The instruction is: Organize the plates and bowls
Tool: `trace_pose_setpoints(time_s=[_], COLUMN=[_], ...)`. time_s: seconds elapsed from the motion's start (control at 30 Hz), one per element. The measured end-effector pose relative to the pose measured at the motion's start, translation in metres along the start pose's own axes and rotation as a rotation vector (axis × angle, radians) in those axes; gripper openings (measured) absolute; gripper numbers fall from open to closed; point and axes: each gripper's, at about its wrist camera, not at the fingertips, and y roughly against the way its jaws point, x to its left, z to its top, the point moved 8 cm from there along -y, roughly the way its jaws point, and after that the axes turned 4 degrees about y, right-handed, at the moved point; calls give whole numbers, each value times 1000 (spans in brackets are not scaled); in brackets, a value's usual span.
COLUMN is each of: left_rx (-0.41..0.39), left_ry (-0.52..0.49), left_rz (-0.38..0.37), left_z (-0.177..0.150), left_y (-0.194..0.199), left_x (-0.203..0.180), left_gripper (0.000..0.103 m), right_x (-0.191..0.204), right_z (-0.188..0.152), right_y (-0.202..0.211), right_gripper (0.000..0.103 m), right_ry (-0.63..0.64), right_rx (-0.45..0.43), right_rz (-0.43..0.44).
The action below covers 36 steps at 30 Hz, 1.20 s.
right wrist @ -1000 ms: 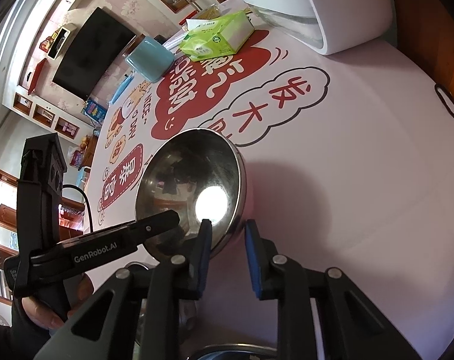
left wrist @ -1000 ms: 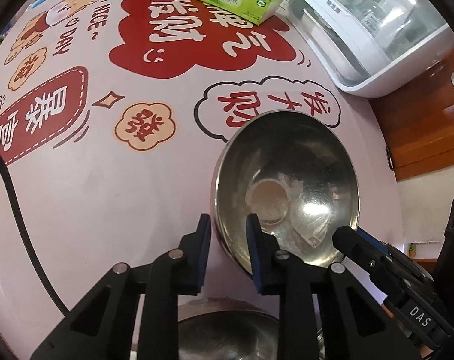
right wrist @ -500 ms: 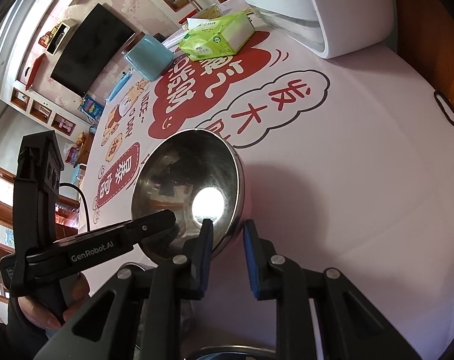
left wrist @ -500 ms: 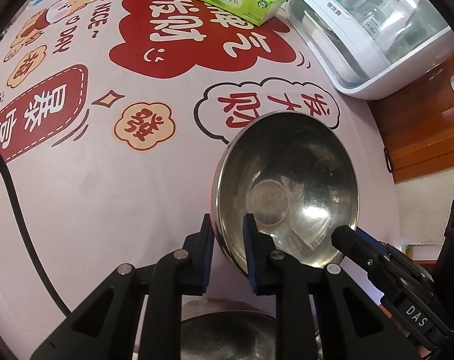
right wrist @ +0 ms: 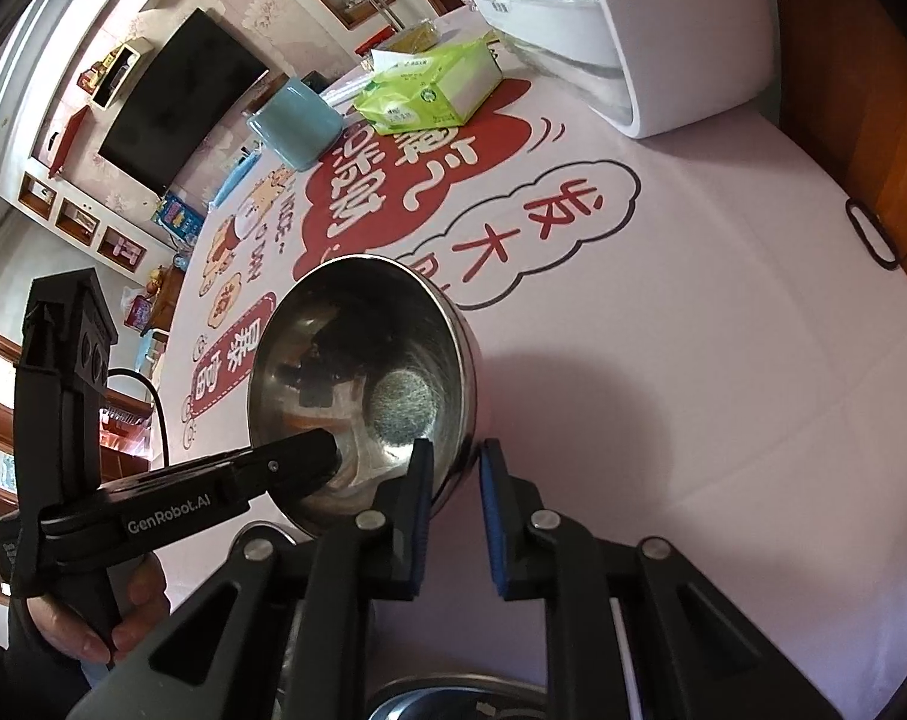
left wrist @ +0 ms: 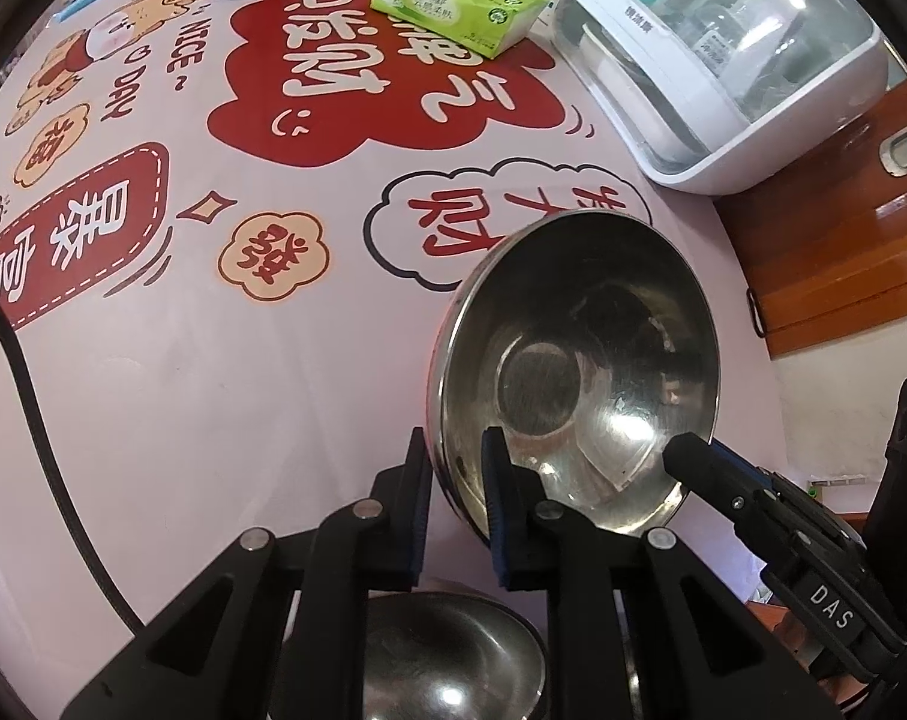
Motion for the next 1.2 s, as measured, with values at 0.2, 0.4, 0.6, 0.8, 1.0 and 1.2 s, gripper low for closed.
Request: trace_pose_setpoints(time_s=[0.2, 0.4, 0.6, 0.8, 1.0, 1.2], left_rx=[-20, -41, -62, -87, -119, -149], left_ry=[-7, -8, 5, 19, 46, 81], left_rz=[-3, 2, 1, 14, 29, 49], left_z=[-2, -9, -22, -40, -60, -80], left_y=[13, 31, 43, 56, 70, 82], left_x=[-10, -22, -34, -42, -49, -53], left_gripper=[14, 14, 14, 14, 14, 14], right_x=[0, 0, -4, -5, -2, 2], right_z=[1, -1, -5, -12, -21, -32], right_y=[18, 39, 58, 73, 88, 100], right_gripper=[15, 15, 15, 15, 14, 14], right_ry=[7, 8, 24, 44, 83, 129], right_rx=[-19, -35, -44, -41, -34, -19], right_rz=[17, 44, 66, 90, 116, 146])
